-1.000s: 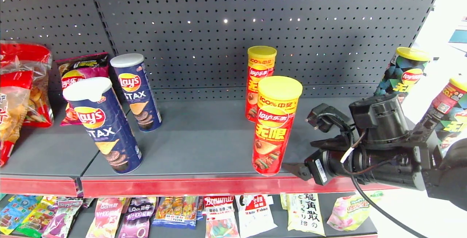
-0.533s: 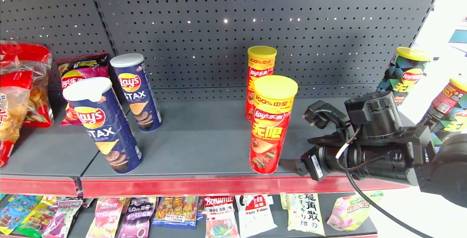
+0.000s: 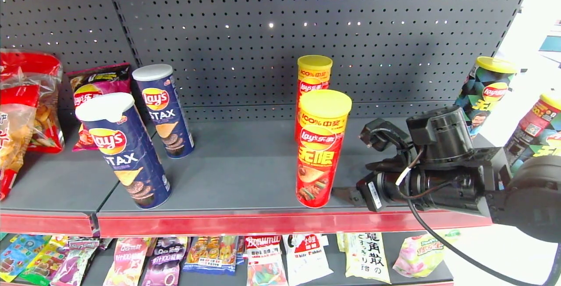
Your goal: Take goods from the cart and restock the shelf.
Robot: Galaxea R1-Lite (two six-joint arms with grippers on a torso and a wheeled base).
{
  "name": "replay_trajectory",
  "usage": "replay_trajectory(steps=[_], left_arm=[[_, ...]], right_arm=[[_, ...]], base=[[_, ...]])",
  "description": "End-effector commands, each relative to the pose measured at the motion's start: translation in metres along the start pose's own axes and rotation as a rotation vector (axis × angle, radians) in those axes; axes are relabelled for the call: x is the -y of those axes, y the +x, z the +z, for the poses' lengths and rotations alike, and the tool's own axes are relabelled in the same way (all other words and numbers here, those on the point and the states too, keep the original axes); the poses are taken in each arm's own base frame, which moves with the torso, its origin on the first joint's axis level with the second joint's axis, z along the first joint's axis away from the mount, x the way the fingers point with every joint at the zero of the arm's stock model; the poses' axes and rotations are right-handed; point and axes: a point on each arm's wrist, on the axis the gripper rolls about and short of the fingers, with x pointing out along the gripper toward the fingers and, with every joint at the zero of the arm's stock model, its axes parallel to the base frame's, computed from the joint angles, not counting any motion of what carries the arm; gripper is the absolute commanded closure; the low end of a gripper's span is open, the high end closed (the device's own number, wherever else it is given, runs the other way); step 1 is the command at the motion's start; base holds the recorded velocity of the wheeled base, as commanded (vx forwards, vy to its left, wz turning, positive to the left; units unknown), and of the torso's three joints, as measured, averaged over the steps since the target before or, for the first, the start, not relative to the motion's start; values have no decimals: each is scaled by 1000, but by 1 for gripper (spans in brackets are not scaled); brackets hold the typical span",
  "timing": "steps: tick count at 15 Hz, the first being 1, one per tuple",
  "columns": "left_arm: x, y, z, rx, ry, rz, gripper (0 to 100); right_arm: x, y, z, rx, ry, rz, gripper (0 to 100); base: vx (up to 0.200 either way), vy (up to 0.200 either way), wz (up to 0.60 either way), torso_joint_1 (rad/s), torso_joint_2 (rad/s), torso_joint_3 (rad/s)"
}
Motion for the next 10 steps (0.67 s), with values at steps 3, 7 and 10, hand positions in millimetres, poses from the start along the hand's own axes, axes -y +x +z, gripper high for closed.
replay_trajectory(steps=[3, 7, 10], left_arm=[[0, 0, 0, -1, -1, 0, 0], [0, 0, 0, -1, -1, 0, 0], [0, 0, 0, -1, -1, 0, 0]], right_arm=[[-1, 2, 0, -4, -1, 2, 0], [0, 3, 3, 5, -1, 1, 0], [-1, 6, 4, 3, -3, 5, 0]], base=[[0, 0, 0, 0, 0, 0], [0, 0, 0, 0, 0, 0], [0, 0, 0, 0, 0, 0]])
